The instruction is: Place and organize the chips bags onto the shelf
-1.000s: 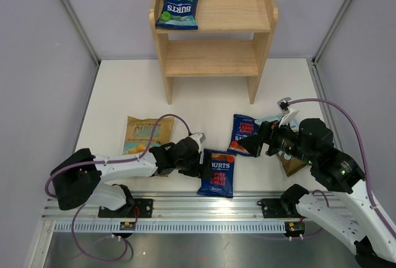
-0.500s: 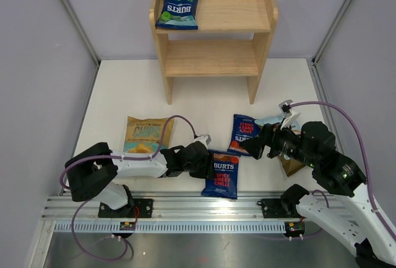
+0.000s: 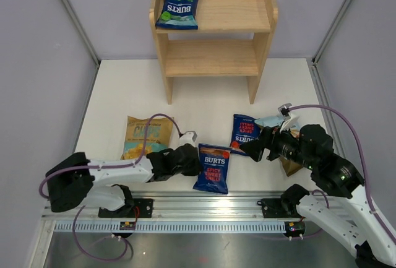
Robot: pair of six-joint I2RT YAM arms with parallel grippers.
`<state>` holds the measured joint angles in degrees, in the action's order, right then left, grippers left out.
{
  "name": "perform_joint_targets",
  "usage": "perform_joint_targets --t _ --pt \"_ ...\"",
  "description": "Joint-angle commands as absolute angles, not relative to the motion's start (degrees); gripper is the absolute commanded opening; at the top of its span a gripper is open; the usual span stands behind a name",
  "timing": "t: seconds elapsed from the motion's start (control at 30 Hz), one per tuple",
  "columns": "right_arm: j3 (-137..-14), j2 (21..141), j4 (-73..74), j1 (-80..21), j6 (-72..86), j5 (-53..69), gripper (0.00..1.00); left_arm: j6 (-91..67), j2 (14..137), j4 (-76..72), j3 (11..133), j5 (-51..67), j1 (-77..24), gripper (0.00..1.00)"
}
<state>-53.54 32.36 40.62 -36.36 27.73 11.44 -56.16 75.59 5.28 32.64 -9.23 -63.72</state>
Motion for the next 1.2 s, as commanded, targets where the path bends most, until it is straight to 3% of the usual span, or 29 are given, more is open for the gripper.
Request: perform_joint_targets --t 0.0,0.43,0.57,0.73,0.9,1.17 --pt "-51.2 32.3 38.6 -36.2 28.8 11.1 0.90 -59.4 66.7 6.6 30.8 -19.1 -64.1 0.00" --pt "-37.2 33.8 18.9 -36.3 40.7 17.3 0.90 -61.0 47.3 11.5 30.9 -32.8 -63.9 0.00" --pt "-27.9 35.0 8.5 -36.2 59.4 19.5 0.90 -60.1 43.3 10.3 32.3 -36.0 -63.9 0.00" --pt "-13.7 35.2 -17.1 -36.4 84.3 21.5 0.88 -56.5 39.3 1.9 30.7 -40.1 -64.0 0.00" --pt "-14.2 35.0 -20.7 -37.9 89.6 16.0 0.90 -51.5 36.9 -10.2 28.7 -39.8 -64.1 0.00" --pt "-18.1 52.9 -43.1 -38.7 93.2 21.2 0.88 -42.9 42.6 -21.3 32.6 -34.2 -64.0 0.00"
